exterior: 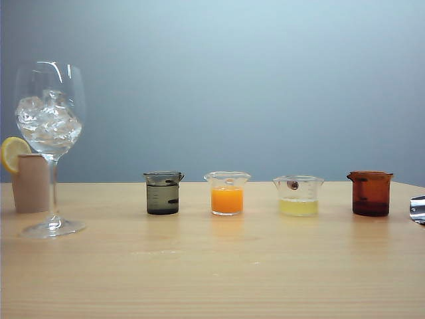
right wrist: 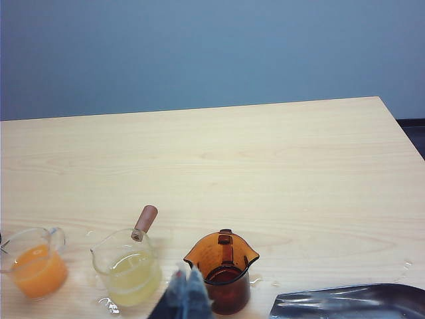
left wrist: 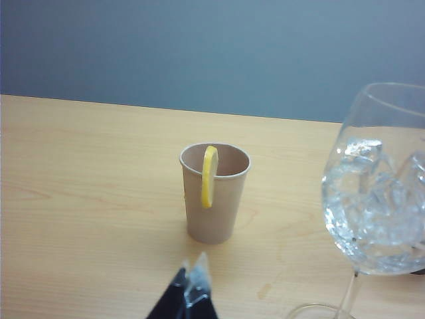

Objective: Pick up the ice scoop on the desk filled with ice cubes, pour the ice into the goblet, and finally put the scoop back on the table.

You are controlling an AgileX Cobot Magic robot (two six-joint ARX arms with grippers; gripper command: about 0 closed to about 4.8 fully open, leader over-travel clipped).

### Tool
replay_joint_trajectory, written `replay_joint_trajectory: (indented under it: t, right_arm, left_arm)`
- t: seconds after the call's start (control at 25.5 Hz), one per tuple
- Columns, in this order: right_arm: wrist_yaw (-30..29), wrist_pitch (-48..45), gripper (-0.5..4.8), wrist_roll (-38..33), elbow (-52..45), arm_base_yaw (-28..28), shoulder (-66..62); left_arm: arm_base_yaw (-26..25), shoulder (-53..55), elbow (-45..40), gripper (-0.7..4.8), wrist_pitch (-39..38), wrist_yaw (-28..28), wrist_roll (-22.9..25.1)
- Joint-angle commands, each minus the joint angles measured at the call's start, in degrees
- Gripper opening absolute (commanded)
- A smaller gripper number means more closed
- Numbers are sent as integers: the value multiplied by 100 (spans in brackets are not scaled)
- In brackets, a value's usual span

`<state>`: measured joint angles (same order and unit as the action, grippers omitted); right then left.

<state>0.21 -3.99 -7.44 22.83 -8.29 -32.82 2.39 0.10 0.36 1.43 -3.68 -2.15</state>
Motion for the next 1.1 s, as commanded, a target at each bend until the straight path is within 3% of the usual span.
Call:
replay_joint_trajectory:
  t: [0.04, 0.74, 0.82, 1.1]
  right_arm:
    - [-15, -74, -8, -2, 15, -2, 13]
    - [17, -101, -8, -2, -13, 4, 146]
    - [398, -232, -8, -2, -299, 4, 439]
    - [409, -496, -8, 61, -1390, 33, 1716]
  left_arm:
    - [-9, 0, 15, -1, 68, 2, 20]
    - [-9, 0, 15, -1, 70, -2, 20]
    - [-9, 0, 15, -1, 70, -2, 20]
    - [-9, 0, 15, -2, 68, -4, 20]
